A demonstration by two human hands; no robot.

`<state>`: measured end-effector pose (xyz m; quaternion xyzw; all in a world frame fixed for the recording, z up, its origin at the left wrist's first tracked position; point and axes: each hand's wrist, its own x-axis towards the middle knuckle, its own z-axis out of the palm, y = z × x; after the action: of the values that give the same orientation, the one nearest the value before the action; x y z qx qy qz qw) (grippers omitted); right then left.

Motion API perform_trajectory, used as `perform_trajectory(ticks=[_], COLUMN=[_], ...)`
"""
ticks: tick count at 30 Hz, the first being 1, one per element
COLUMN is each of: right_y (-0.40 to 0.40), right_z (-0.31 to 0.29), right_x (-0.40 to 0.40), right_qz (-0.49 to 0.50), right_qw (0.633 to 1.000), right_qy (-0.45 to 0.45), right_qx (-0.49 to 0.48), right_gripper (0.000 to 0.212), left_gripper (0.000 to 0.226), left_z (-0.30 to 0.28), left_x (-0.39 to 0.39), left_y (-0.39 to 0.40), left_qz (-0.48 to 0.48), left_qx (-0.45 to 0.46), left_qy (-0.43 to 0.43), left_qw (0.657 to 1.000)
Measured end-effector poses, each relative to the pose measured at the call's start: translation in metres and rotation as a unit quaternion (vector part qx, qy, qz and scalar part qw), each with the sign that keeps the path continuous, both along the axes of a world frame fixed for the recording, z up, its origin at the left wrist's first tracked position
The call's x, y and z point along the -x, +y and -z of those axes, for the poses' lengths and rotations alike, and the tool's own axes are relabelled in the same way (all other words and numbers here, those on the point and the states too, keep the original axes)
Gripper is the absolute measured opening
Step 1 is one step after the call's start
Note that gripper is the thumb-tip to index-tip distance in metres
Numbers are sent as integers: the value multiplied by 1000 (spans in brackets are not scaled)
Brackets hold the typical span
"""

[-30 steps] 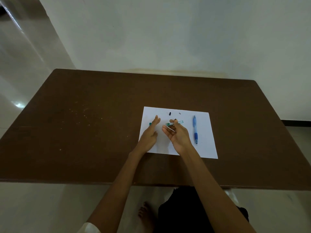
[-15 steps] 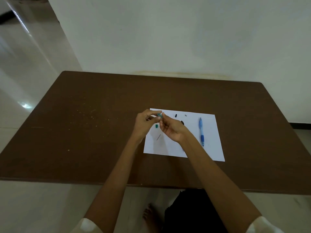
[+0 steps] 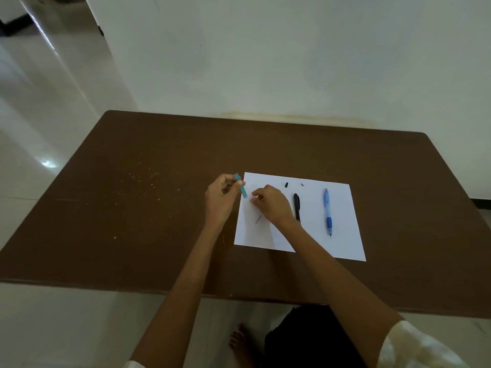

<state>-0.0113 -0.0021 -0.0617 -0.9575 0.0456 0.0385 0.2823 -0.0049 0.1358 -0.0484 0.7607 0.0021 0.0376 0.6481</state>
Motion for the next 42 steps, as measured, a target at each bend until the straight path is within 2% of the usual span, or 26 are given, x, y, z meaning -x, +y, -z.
perform_trajectory(ticks=[4,8,11,14,16,27,35,38,42], right_y=[0,-5,-10,-15,-18,-29,-30,-27,-16], right_z=[2,-1,-12,-26,-33,-39,-40,-37,-31], right_x=[-3,-5,-2,6,12,16,14,13,14], right_qz=[-1,41,128,192,188,113,65,87,142], right_qw=[1000,998,972,893,864,893,934,933,906], right_qy=[-8,-2,-17,-20,-18,-39,-55,-57,-27], right_qx=[28,-43,-197,-408,-466,-434,-346,-344,-399], right_gripper=[25,20,23,21,19,19,20,19,13], left_gripper=[9,24,14,11,13,22,21,22,20], left_z=[4,5,7,9,8,1,1,2,6], left_x=[5,11,14,17,20,21,19,17,18], left_y=[-4,-8,-11,-15,-20,-28,-27,-28,-28], left_qz=[2,9,22,28,28,43,56,53,45], left_qx=[-11,-12,-14,-10,-9,-88,-131,-116,-65], left_qy=[5,2,5,14,21,14,19,46,69], left_qw=[1000,1000,1000,999,999,995,990,991,994])
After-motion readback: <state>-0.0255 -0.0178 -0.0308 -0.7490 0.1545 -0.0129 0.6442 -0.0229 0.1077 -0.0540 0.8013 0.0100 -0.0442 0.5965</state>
